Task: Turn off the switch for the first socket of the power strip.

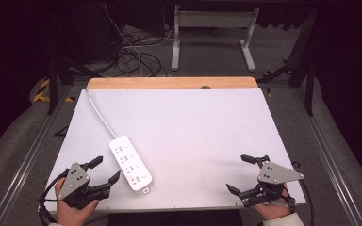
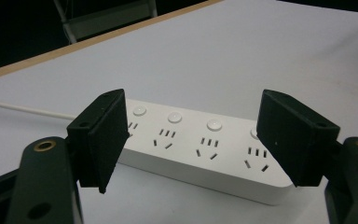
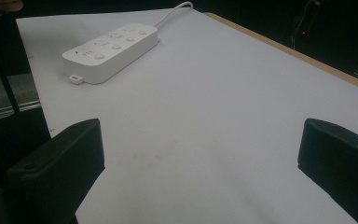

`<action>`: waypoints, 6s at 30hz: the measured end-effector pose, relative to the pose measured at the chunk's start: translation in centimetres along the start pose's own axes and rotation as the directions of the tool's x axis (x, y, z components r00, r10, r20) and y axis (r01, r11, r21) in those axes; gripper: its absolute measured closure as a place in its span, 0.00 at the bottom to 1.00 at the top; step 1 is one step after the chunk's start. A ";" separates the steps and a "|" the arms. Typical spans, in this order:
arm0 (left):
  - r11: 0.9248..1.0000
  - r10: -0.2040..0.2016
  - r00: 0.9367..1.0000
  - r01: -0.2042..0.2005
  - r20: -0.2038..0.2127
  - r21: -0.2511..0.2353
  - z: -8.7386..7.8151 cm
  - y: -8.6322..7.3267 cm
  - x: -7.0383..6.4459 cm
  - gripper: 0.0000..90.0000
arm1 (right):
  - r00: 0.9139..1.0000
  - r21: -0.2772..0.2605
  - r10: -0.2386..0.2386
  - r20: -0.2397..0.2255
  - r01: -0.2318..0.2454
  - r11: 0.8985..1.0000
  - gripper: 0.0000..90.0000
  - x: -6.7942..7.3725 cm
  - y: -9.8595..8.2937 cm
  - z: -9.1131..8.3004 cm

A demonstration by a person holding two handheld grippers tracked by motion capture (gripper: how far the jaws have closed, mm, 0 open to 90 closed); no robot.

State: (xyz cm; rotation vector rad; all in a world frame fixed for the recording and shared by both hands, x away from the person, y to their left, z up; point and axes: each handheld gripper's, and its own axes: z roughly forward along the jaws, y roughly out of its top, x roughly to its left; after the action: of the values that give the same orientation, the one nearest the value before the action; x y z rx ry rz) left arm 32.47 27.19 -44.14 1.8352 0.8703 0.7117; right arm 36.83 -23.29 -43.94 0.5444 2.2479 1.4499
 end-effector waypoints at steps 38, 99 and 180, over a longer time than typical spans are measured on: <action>0.996 -0.041 0.998 0.044 -0.038 0.072 0.2 2.2 0.9 0.39 | 1.000 0.017 0.007 -0.015 -0.007 1.000 0.02 0.1 0.0 0.4; 0.938 -0.138 0.989 0.113 0.053 0.327 5.9 9.5 4.5 1.00 | 0.999 0.024 0.016 -0.032 -0.015 1.000 0.03 0.0 -0.2 0.6; 0.783 -0.060 0.998 0.040 0.012 0.621 14.3 6.0 6.0 1.00 | 0.999 0.029 0.017 -0.038 -0.016 0.999 0.04 -0.2 -0.4 0.6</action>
State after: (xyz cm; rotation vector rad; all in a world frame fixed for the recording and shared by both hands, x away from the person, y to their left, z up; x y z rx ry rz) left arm 48.56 23.01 -43.43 2.3831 1.2313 0.3706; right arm 37.29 -23.05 -44.47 0.5495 2.3025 1.4498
